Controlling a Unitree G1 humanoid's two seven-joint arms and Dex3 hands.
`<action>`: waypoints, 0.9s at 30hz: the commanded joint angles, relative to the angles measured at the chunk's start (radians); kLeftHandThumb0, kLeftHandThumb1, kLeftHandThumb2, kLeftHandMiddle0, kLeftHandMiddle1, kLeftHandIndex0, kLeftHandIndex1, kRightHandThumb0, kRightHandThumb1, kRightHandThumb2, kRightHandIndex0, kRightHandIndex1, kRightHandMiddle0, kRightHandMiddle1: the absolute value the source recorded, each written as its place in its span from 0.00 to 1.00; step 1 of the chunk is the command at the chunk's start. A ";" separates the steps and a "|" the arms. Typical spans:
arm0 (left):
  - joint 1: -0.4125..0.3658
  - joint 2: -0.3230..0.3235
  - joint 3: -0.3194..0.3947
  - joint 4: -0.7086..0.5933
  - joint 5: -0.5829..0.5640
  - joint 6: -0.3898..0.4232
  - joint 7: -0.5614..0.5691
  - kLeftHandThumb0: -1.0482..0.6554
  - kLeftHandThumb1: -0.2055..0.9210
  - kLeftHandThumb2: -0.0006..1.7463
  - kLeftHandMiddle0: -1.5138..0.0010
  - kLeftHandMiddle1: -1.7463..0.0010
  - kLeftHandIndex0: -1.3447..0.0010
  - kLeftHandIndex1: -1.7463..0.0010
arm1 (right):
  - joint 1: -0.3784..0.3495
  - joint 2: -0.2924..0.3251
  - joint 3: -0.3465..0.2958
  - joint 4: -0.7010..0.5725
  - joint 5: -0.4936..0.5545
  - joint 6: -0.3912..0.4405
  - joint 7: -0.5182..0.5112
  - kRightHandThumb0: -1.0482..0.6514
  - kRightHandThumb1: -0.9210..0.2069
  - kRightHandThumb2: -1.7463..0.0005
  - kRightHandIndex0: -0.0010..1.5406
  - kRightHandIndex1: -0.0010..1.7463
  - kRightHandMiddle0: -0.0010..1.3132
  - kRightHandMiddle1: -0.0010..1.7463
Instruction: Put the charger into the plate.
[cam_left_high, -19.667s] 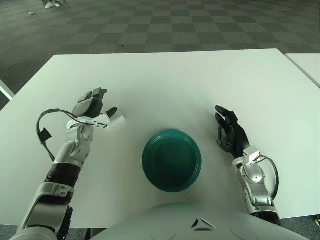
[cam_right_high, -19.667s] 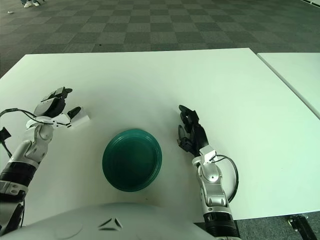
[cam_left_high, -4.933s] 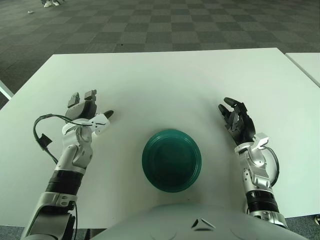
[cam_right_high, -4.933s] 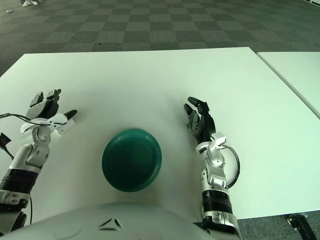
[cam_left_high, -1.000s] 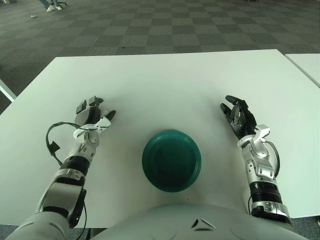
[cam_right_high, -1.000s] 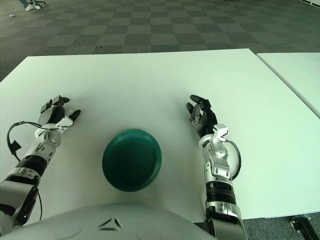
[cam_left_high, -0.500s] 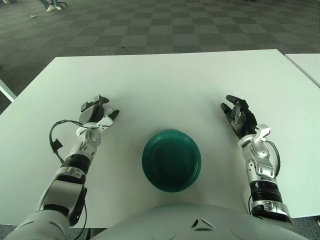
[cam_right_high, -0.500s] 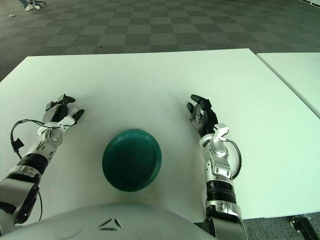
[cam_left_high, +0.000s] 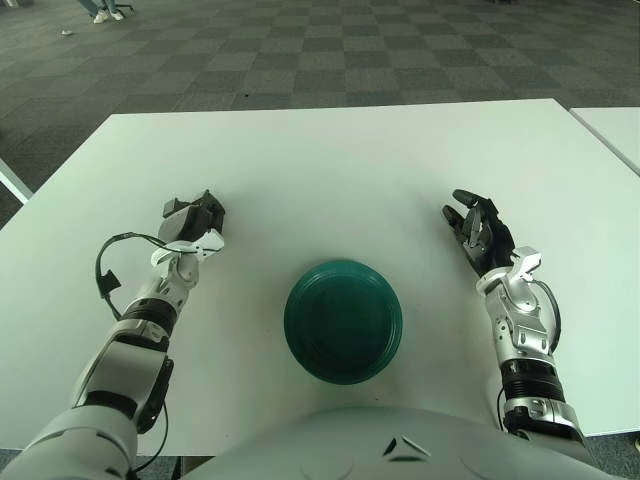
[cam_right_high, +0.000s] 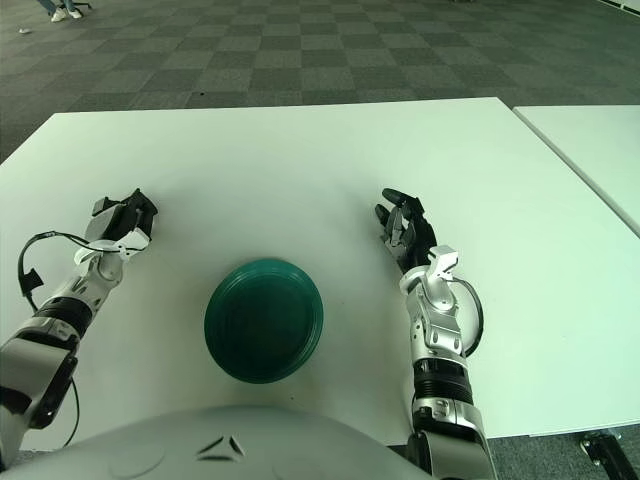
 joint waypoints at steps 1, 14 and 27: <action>0.123 -0.116 -0.048 0.082 -0.006 0.050 -0.070 0.61 0.11 0.98 0.38 0.10 0.47 0.00 | 0.034 0.003 -0.005 0.068 0.007 0.066 -0.006 0.21 0.00 0.53 0.22 0.06 0.00 0.59; 0.112 -0.117 -0.055 0.074 -0.029 0.087 -0.045 0.62 0.10 0.98 0.36 0.12 0.47 0.00 | 0.014 0.002 -0.009 0.099 0.003 0.057 -0.004 0.21 0.00 0.53 0.22 0.06 0.00 0.59; 0.125 -0.117 -0.038 0.035 -0.062 0.080 -0.040 0.62 0.12 0.97 0.37 0.11 0.48 0.00 | 0.005 0.001 -0.013 0.110 0.001 0.055 -0.003 0.21 0.00 0.53 0.22 0.05 0.00 0.59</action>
